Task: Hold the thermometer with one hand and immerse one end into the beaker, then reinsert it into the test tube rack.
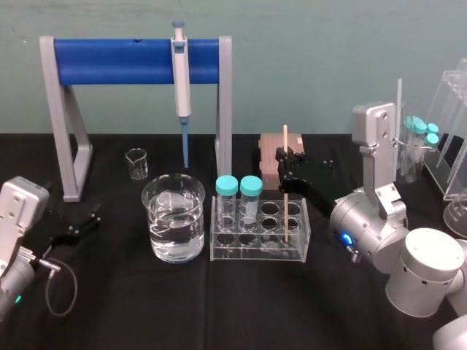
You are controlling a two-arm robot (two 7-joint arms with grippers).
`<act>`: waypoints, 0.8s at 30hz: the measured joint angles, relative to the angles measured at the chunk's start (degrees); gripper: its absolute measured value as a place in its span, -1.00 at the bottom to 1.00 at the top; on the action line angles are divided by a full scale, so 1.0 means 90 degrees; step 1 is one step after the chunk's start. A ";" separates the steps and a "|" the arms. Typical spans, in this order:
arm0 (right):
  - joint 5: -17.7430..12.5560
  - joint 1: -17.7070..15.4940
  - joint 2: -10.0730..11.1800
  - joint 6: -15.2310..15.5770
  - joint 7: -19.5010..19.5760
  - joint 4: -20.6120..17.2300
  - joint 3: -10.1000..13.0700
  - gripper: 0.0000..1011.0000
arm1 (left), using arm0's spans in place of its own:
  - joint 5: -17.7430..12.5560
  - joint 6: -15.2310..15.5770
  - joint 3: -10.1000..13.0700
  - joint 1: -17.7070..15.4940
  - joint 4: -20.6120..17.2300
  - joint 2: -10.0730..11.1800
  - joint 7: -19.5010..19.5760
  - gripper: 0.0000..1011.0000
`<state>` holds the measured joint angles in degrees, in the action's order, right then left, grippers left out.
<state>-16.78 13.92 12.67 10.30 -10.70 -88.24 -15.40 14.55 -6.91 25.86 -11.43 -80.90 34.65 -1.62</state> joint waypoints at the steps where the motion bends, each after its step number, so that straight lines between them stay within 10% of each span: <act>1: 0.0013 0.0000 -0.0001 0.0000 -0.0002 0.0007 0.0000 -0.89 | 0.0000 0.0000 0.0000 0.0000 0.0000 0.0000 0.0000 0.99; 24: 0.0207 -0.0037 -0.0173 -0.0068 -0.0054 0.0247 0.0124 -0.89 | 0.0000 0.0000 0.0000 0.0000 0.0000 0.0000 0.0000 0.99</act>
<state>-14.91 13.59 11.11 9.69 -11.19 -86.02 -14.29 14.55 -6.91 25.86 -11.43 -80.90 34.65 -1.62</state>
